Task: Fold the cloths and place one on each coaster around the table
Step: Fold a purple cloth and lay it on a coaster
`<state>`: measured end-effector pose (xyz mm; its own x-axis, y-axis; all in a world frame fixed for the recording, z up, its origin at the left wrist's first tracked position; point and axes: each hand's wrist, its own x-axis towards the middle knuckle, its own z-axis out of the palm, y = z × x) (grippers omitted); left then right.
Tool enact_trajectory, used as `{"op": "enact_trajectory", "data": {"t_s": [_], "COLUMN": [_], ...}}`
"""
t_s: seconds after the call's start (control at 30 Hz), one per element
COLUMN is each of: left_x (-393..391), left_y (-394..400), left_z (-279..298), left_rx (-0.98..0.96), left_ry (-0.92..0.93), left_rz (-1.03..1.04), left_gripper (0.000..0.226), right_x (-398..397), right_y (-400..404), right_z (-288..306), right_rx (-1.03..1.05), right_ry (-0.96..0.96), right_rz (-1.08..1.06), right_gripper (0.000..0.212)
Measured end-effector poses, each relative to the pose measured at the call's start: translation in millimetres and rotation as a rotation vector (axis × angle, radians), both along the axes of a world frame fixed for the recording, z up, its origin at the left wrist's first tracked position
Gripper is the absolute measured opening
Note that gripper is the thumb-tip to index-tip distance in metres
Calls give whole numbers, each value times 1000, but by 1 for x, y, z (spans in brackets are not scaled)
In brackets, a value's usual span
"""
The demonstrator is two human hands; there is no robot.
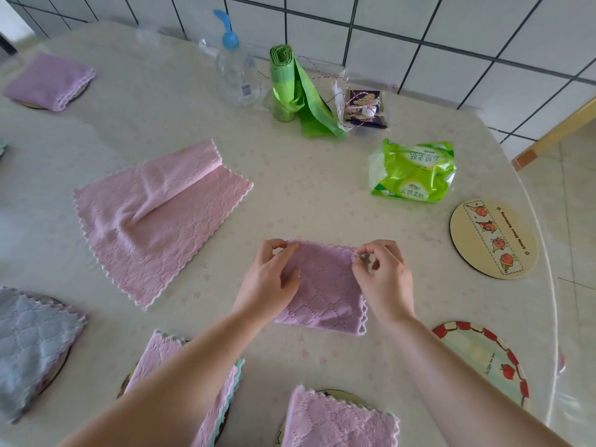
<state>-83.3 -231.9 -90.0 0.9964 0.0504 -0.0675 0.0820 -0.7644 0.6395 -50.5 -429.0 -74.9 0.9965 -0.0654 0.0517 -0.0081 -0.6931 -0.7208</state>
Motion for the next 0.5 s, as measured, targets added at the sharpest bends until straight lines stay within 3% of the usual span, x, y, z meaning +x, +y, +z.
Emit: {"op": "enact_trajectory", "data": {"t_s": [0.1,0.2,0.3,0.4,0.5], "left_x": [-4,-1,6,4,-4], "left_y": [-1,-3,-9,-13,-22], "left_z": [-2,-3,0,3,-1], "left_rx": [20,35,74,231,351], "left_ry": [5,29,74,1,-147], "left_rz": [16,42,53,-11,-182], "left_gripper": [48,49,50,50,49], "right_x": [4,15,26,25,10], "right_y": [0,2,5,9,24], "right_z": [2,1,-7,-10,-7], "right_rx": [52,103,21,-148,-321], "right_ry": [11,150,270,157,-44], "right_rz": [-1,-46,-61,-26,173], "right_gripper": [5,4,9,26,38]}}
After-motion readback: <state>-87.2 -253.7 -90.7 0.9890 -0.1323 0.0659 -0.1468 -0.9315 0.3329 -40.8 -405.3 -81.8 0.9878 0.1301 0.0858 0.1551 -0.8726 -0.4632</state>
